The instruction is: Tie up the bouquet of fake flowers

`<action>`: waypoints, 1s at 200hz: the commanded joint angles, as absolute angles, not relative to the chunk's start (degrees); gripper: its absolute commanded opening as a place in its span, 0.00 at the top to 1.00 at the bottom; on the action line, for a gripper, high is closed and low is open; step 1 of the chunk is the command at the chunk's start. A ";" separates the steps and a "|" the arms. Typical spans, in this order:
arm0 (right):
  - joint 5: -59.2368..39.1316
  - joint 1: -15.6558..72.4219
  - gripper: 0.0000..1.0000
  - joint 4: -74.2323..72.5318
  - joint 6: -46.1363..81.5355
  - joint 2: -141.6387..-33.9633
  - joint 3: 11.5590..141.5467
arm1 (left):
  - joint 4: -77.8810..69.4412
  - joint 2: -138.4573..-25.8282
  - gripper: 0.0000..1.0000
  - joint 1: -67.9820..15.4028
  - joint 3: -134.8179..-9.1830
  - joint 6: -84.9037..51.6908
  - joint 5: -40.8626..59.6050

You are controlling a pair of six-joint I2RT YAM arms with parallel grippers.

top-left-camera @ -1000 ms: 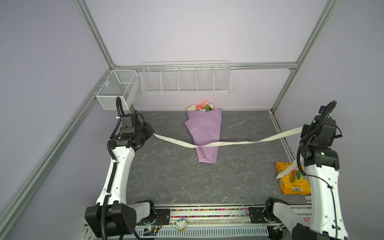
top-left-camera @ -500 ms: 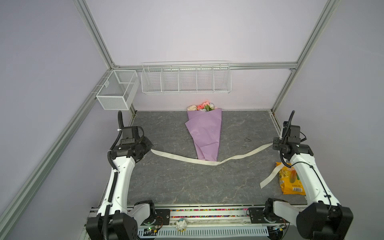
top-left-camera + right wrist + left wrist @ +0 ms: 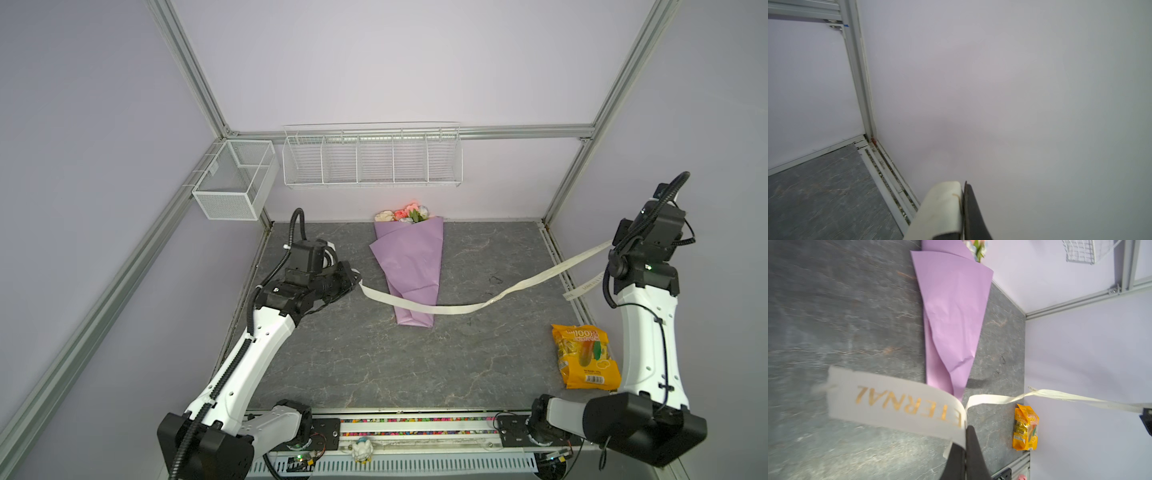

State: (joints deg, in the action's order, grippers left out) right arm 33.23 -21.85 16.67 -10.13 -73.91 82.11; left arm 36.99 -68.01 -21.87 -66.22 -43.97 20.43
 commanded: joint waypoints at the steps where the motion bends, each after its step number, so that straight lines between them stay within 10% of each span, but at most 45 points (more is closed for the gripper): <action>1: 35.37 -25.45 0.91 11.80 -12.35 -74.70 83.83 | 35.23 -69.01 1.00 -24.49 -70.13 -45.97 17.93; 88: 13.45 -10.91 0.83 14.41 6.34 -62.95 46.77 | 46.77 -56.86 1.00 -8.72 -57.36 -41.62 8.63; 200: 21.63 7.38 0.83 19.57 4.83 -71.09 40.63 | 55.61 -62.68 1.00 23.49 -56.86 -33.18 6.78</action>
State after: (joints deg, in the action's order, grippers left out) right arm 16.27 3.66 18.17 5.37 -67.79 39.18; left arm 54.17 -58.59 21.74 -51.92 -35.18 9.04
